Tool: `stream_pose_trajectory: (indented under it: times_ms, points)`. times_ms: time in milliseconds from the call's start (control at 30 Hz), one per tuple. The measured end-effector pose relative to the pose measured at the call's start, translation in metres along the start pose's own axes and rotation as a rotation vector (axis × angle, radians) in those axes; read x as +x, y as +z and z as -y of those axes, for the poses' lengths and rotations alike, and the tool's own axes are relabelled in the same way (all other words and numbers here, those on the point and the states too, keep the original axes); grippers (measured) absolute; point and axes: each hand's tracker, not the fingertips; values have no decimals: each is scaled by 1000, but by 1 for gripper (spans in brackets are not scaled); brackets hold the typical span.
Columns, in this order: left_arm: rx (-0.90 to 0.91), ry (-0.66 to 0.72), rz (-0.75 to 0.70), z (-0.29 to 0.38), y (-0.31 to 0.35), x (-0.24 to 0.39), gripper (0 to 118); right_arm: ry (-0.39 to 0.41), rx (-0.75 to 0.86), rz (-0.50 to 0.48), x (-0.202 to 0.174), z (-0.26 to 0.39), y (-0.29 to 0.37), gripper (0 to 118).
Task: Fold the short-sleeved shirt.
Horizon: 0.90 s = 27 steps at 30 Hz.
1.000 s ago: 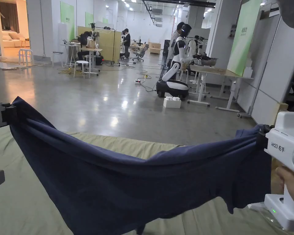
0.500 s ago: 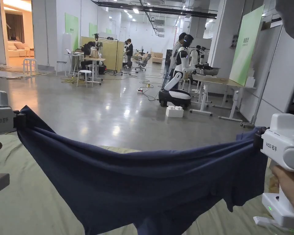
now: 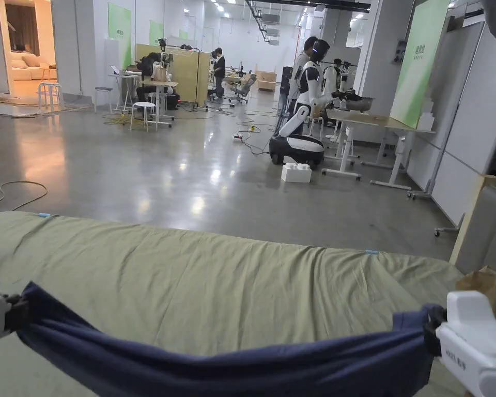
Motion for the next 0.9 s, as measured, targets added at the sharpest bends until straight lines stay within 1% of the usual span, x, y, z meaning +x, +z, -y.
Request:
stream_pose_trajectory:
  times_ms: [33, 67, 100, 133, 167, 200, 233, 300, 467, 533, 667, 767, 800, 833, 867, 900]
  points:
    - [-7, 0, -2, 7, -4, -3, 5, 19, -16, -6, -3, 8, 6, 1]
    - [-14, 2, 2, 22, 12, -5, 5, 22, -22, -6, -6, 20, 15, 1]
    - [-24, -6, 12, 32, 18, -6, 5, 19, -37, -13, -7, 30, 21, 1]
    - [-31, -1, 7, 40, 18, -6, 5, -3, -84, -26, -8, 42, 26, 1]
    - [-41, 3, 7, 48, 18, -4, 5, 17, -68, -10, -11, 49, 34, 1]
    - [-56, 2, 2, 66, 44, -7, 5, 21, -87, -20, -12, 59, 40, 1]
    - [-57, 14, -16, 76, 52, -9, 5, -7, -135, -31, -14, 70, 44, 1]
    - [-85, 50, -18, 91, 58, -12, 5, -18, -162, -30, -19, 90, 55, 1]
    - [-163, 106, -52, 134, 73, -33, 5, -17, -298, -35, -32, 135, 64, 1]
    - [-178, 113, -60, 143, 73, -35, 5, -39, -349, -42, -35, 149, 63, 1]
    - [-216, 112, -65, 155, 76, -35, 5, -25, -393, -50, -44, 166, 62, 1]
    - [-228, 109, -84, 157, 78, -31, 5, -21, -396, -44, -49, 168, 65, 2]
    - [-232, 99, -90, 157, 78, -28, 7, -17, -397, -38, -51, 168, 66, 4]
    - [-233, 79, -102, 157, 77, -25, 12, -18, -394, -30, -54, 166, 68, 11]
    - [-230, 56, -123, 157, 76, -25, 21, -20, -383, -20, -56, 165, 70, 34]
    - [-221, 20, -160, 157, 74, -24, 27, -22, -372, -19, -58, 162, 71, 50]
